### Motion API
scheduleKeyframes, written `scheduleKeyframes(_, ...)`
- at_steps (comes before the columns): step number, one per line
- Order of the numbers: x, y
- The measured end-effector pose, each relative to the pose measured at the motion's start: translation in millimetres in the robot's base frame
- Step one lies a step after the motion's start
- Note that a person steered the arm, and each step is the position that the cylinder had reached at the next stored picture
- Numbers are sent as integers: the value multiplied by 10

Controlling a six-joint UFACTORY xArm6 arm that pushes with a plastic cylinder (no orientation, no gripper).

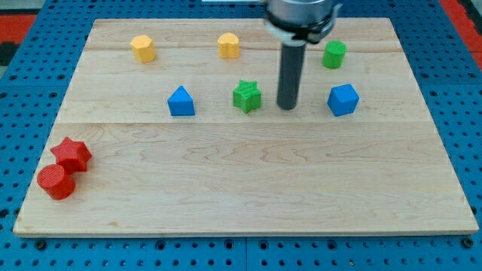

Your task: Place the yellow heart above the red star

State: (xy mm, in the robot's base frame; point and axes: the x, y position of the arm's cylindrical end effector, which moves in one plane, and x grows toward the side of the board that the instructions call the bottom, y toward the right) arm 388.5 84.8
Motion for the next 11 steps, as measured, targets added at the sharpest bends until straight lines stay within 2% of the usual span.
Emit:
scheduleKeyframes(2, -879, 11)
scheduleKeyframes(4, -1330, -745)
scheduleKeyframes(5, -1346, -1275)
scheduleKeyframes(6, -1178, -1748)
scheduleKeyframes(8, -678, -2033)
scheduleKeyframes(9, -534, -2383)
scheduleKeyframes(11, -653, -2972)
